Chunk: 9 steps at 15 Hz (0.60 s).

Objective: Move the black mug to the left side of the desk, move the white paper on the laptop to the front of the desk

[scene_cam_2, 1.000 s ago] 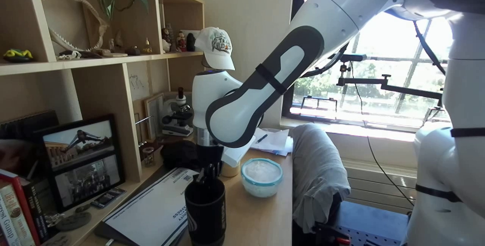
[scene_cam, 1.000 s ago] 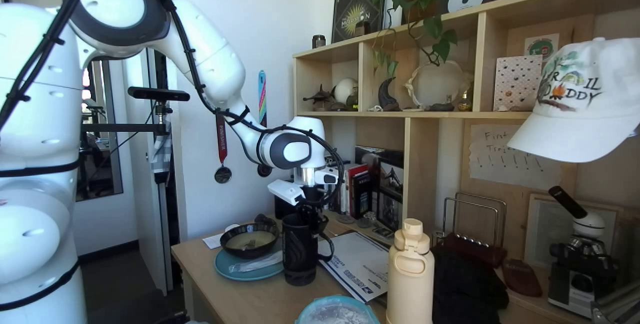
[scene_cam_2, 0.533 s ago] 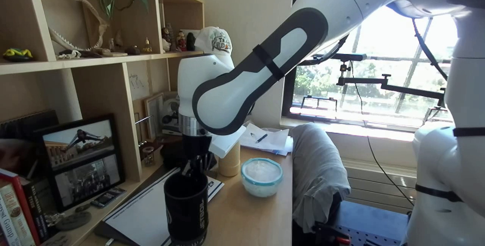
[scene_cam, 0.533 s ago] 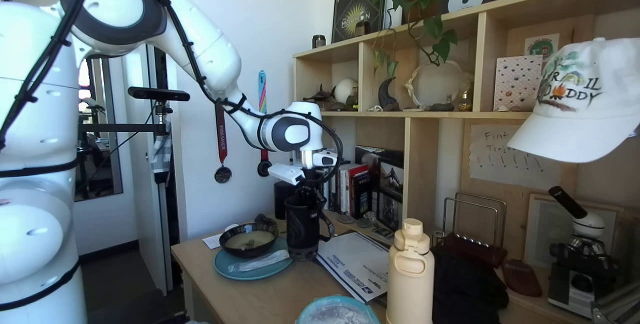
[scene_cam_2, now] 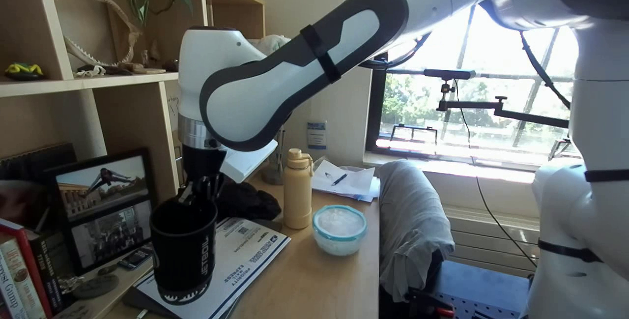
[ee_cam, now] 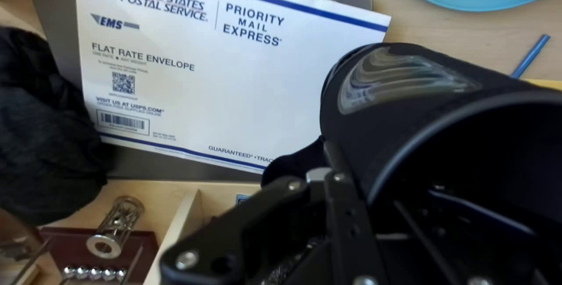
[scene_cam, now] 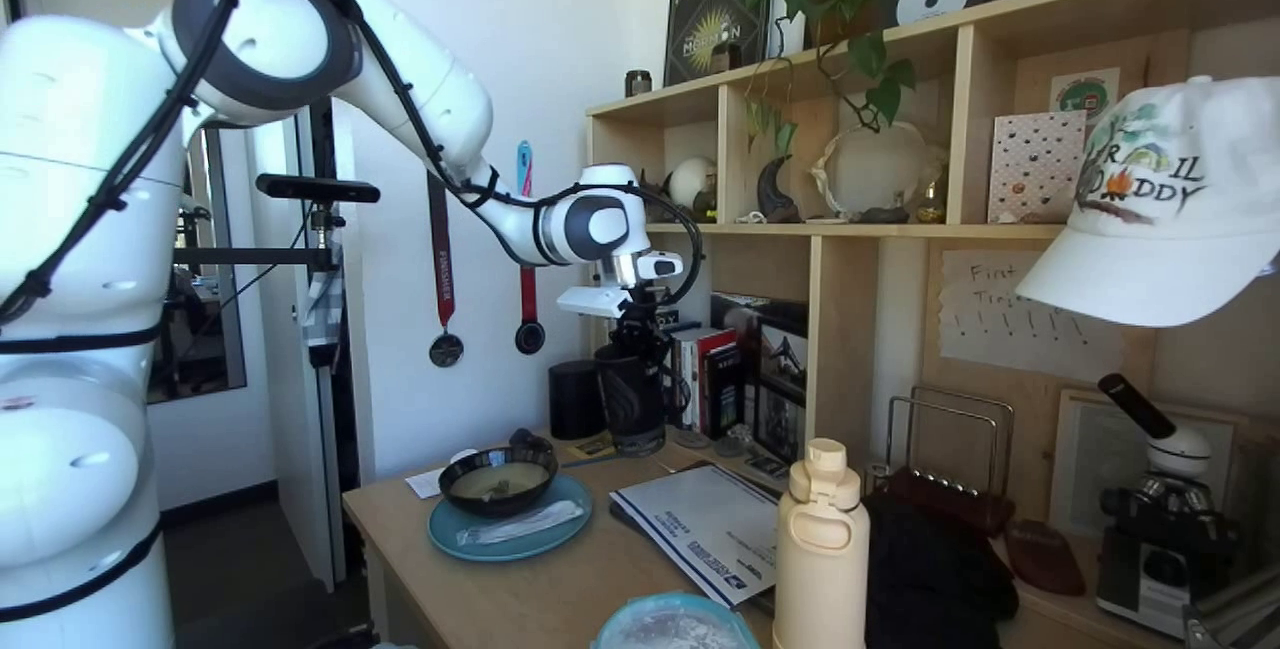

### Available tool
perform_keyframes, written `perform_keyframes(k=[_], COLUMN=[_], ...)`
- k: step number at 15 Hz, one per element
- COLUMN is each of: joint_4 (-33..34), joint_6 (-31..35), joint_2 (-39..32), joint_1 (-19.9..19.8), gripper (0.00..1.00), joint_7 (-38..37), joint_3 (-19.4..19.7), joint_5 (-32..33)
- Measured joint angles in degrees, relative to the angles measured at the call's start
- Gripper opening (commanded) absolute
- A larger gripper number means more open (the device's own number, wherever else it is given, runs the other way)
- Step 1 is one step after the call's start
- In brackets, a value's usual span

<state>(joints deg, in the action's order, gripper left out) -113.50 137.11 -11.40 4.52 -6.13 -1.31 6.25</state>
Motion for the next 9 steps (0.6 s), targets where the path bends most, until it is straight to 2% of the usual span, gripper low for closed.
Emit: perform_keyframes(k=[9], joint_4=[19.31], joint_6=[-1.96], joint_2=[-19.36], joint_1=[3.56], gripper=[0.01], joint_7=[0.23], joint_3=[-1.22], joint_5=[1.48])
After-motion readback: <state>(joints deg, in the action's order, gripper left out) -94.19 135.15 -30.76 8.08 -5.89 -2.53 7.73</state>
